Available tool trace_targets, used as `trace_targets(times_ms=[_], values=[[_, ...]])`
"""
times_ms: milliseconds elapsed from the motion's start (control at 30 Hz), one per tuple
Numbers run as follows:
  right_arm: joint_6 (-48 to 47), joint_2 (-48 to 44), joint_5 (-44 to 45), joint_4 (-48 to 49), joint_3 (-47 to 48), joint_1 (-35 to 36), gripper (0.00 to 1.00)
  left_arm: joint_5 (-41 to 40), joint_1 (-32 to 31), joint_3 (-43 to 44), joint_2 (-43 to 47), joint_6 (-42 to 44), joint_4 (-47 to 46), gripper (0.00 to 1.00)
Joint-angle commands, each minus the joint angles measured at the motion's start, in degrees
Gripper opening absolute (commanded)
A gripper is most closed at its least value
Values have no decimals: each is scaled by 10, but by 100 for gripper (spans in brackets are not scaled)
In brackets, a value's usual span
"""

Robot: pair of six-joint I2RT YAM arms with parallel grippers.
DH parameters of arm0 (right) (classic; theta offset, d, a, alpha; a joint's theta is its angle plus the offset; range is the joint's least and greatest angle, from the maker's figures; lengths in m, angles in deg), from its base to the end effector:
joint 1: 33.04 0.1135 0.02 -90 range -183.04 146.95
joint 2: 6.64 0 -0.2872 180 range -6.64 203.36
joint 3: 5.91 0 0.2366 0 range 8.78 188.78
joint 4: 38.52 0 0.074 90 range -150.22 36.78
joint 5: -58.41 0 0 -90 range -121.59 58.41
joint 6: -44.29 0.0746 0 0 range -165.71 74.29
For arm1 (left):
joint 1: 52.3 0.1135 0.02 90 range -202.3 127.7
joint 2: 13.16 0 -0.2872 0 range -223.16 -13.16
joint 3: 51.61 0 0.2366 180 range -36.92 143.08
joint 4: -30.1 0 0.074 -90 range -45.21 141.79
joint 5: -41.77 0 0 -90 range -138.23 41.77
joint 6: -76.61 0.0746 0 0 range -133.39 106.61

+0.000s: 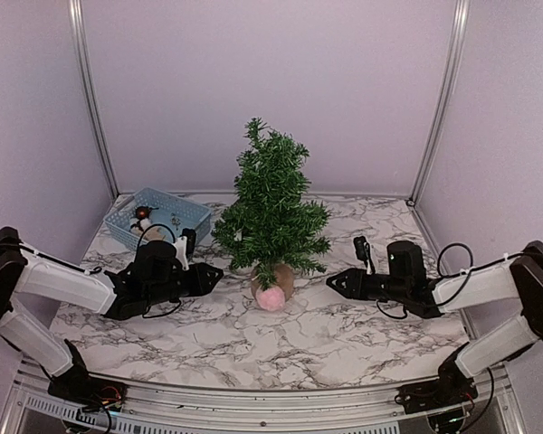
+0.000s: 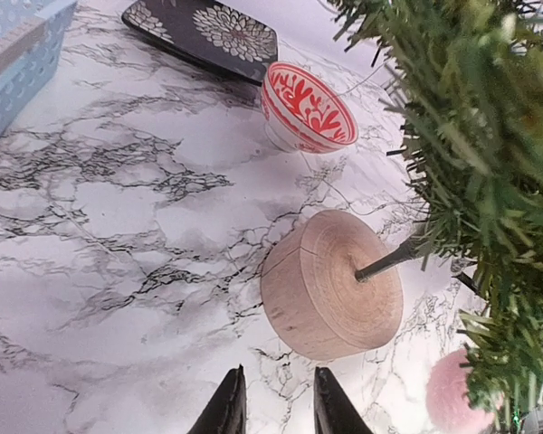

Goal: Decorate the small christmas tree

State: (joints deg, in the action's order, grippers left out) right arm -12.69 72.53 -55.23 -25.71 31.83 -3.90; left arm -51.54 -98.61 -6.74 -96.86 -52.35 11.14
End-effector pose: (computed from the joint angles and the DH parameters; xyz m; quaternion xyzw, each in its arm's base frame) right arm 0.2198 0.1568 0.1708 -0.0760 0.8448 0.4088 0.3369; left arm 0.2189 -0.2229 0.2001 0.0359 0.8175 -0.3716 0.4385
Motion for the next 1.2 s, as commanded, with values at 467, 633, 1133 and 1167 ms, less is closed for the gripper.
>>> trace_targets(times_ms=[467,633,1133,1167], values=[[22,226,-89,148,147,-5,37,115,-16,104,-233,-33,-190,20],[27,258,-97,160,167,-5,36,129,-15,132,-275,-27,-197,16],[20,226,-89,149,117,-7,36,172,25,221,-359,-12,-194,12],[21,220,-87,149,110,-8,36,174,30,225,-361,-8,-193,12]])
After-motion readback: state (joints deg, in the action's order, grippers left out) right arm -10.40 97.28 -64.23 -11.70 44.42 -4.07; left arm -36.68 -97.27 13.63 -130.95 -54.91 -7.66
